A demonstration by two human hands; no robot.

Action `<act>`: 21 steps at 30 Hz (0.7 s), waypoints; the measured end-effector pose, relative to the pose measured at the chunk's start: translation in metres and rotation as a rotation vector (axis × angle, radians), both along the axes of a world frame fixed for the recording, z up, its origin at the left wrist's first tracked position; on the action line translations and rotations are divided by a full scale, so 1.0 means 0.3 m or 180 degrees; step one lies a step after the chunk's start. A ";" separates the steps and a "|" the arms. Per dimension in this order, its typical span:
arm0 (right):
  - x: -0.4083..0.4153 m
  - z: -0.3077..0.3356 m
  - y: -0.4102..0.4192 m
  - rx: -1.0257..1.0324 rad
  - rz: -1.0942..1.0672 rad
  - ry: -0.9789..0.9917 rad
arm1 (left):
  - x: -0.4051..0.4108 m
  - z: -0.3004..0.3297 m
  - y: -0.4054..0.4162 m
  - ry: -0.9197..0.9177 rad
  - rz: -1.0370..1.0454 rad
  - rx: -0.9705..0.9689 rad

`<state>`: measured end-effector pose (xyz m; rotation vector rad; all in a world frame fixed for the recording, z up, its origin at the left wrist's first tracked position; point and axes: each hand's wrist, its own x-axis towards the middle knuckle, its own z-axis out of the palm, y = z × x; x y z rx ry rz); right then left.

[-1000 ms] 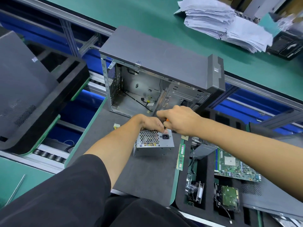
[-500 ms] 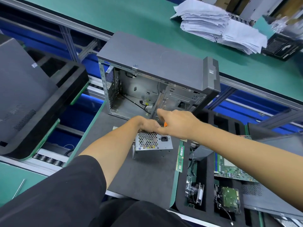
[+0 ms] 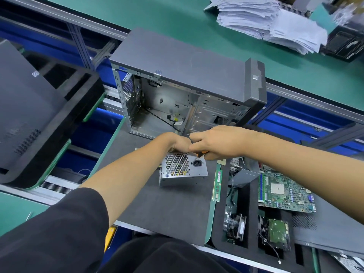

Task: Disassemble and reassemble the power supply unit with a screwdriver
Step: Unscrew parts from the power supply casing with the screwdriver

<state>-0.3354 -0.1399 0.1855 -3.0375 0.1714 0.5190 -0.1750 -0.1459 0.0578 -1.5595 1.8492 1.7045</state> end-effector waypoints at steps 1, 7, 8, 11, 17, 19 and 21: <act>-0.005 -0.002 -0.003 -0.0040 -0.0020 -0.0023 | -0.009 0.013 0.000 -0.0051 -0.0093 -0.0134; -0.009 -0.004 -0.014 -0.0352 0.0006 0.0205 | -0.042 0.000 0.034 0.0224 -0.0256 -0.0862; -0.010 -0.006 -0.018 -0.0368 0.0056 0.0240 | -0.043 -0.013 0.043 0.0259 -0.0150 -0.0967; -0.009 -0.009 -0.035 -0.0395 0.0263 0.0130 | -0.057 -0.027 0.062 0.0446 0.0243 -0.1159; 0.007 -0.038 -0.027 0.0122 -0.0226 -0.0036 | -0.063 -0.046 0.057 0.0774 0.0704 -0.0800; 0.016 -0.043 -0.018 0.0271 -0.0746 -0.0149 | -0.066 -0.054 0.042 0.0533 0.0607 -0.0610; 0.028 -0.046 -0.003 0.0261 -0.0985 -0.0161 | -0.069 -0.076 0.023 0.0398 0.0425 -0.0545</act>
